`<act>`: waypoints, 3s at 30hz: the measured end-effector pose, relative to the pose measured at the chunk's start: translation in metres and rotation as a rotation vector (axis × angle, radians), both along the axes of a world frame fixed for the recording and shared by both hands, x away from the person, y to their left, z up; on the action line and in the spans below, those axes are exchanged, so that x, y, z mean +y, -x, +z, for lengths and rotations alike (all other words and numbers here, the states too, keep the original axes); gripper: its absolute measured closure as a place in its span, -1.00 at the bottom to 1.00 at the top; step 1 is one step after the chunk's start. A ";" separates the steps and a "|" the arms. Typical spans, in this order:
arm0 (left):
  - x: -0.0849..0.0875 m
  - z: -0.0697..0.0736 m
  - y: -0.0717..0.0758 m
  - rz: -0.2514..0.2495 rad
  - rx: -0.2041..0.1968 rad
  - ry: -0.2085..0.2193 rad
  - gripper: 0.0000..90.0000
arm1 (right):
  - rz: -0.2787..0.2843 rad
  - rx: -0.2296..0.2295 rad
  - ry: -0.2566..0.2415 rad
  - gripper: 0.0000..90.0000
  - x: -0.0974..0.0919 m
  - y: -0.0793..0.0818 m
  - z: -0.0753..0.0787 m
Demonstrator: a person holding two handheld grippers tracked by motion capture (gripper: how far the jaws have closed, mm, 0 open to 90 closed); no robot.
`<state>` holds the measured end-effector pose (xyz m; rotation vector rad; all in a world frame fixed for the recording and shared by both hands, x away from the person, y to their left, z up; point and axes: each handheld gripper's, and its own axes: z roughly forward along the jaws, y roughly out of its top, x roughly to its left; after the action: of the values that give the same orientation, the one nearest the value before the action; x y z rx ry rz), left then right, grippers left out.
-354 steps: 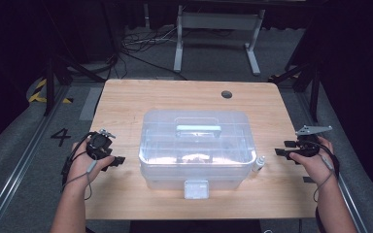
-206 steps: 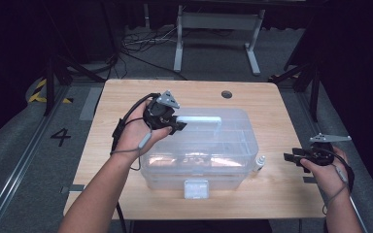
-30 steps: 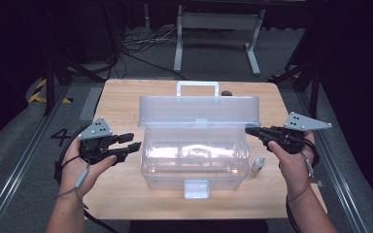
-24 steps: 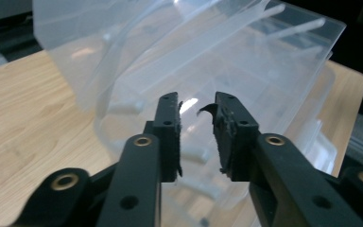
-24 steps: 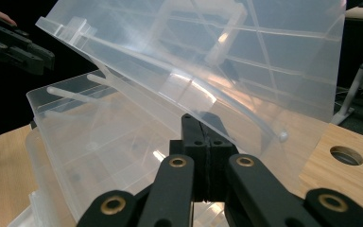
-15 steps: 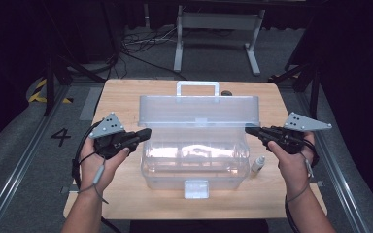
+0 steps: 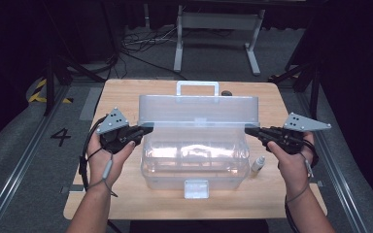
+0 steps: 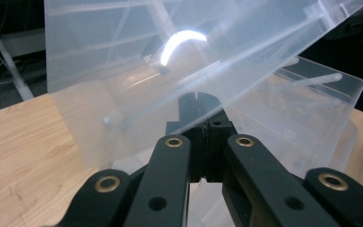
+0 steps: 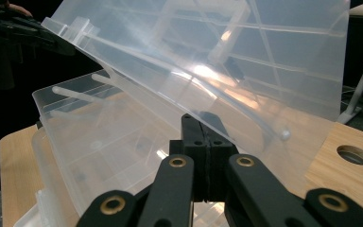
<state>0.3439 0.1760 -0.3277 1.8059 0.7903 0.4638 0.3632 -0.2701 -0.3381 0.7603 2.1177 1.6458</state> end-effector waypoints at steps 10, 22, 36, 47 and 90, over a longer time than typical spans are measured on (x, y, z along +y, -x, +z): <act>0.001 0.003 -0.003 0.012 -0.005 -0.001 1.00 | -0.008 -0.010 0.023 0.99 -0.001 0.007 0.002; 0.001 0.009 -0.010 0.014 -0.005 -0.009 1.00 | -0.088 -0.020 0.061 0.53 -0.008 0.026 0.006; 0.001 0.011 -0.013 0.010 0.002 -0.017 1.00 | -0.258 -0.072 0.065 -0.03 -0.005 0.008 0.003; 0.001 0.011 -0.012 0.001 0.007 -0.015 1.00 | -0.310 -0.134 0.115 -0.04 0.017 -0.009 0.012; 0.016 0.011 0.007 -0.052 0.050 -0.054 0.93 | -0.350 -0.154 0.147 0.56 0.014 -0.013 0.017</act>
<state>0.3371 0.1919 -0.3170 1.8899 0.7692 0.4109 0.3763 -0.2556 -0.3214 0.8688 1.8510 1.3060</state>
